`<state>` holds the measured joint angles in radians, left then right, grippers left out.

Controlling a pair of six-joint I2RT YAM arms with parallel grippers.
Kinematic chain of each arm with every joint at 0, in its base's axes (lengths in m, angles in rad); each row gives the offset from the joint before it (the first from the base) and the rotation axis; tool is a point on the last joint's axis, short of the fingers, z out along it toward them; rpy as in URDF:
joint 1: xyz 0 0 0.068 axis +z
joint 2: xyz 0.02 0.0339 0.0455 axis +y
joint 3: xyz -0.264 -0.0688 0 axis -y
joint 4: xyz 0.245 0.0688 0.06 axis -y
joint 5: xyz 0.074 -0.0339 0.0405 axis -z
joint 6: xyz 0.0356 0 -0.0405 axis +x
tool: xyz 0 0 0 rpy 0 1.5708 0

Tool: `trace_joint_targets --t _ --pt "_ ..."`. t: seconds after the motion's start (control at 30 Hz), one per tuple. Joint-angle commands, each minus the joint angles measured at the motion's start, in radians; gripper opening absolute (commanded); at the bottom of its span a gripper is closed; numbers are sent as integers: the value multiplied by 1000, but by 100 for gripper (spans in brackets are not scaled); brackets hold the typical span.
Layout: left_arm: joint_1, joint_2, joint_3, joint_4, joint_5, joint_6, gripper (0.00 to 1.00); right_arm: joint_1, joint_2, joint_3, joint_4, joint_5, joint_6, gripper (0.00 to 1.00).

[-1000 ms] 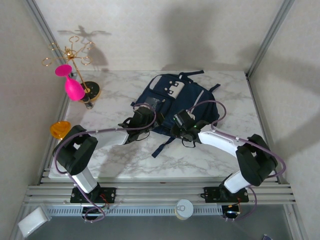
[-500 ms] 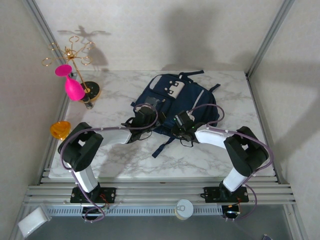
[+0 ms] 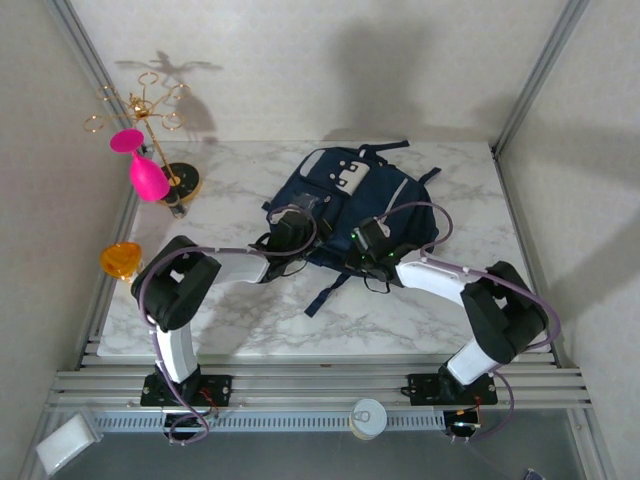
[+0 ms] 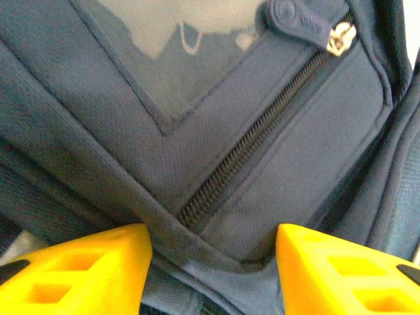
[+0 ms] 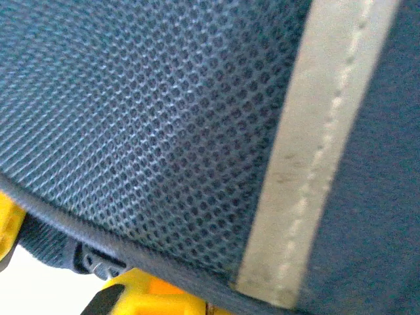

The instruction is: Pack books, pencil case, and school supplies into a backpack

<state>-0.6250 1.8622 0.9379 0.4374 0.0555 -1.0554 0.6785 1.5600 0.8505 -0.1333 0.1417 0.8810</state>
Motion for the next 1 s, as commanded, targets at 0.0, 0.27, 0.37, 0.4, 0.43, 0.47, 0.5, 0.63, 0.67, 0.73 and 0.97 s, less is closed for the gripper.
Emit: trace_joint_targets --t 0.0,0.27,0.37,0.4,0.43,0.47,0.5,0.63,0.67,0.73,0.97 --pt "66 38 15 -52 -111 20 53 -10 -68 -14 -89 77 -51 0" --pt "97 73 83 -100 -91 83 53 -20 -178 -44 -190 178 -151 0" --pt "109 89 113 -136 -76 109 53 -29 -220 -56 -226 207 -186 0" --pt "112 92 119 -141 -66 118 52 -36 -234 -56 -243 220 -194 0" --pt "114 87 118 -140 -55 124 52 -40 -246 -57 -250 223 -205 0" --pt "113 78 113 -136 -45 126 52 -40 -255 -56 -247 221 -217 0" --pt "106 65 100 -121 -26 127 52 -40 -265 -56 -236 204 -235 0" --pt "53 -31 -8 -6 70 10 55 -40 -289 -62 -190 140 -287 0" --pt "32 -57 -49 47 79 -40 56 -40 -291 -64 -183 133 -290 0" --pt "-7 -95 -103 145 104 -131 57 -40 -283 -67 -166 117 -296 0" --pt "-128 -89 -84 255 94 -336 60 -40 -261 -68 -128 99 -302 0"
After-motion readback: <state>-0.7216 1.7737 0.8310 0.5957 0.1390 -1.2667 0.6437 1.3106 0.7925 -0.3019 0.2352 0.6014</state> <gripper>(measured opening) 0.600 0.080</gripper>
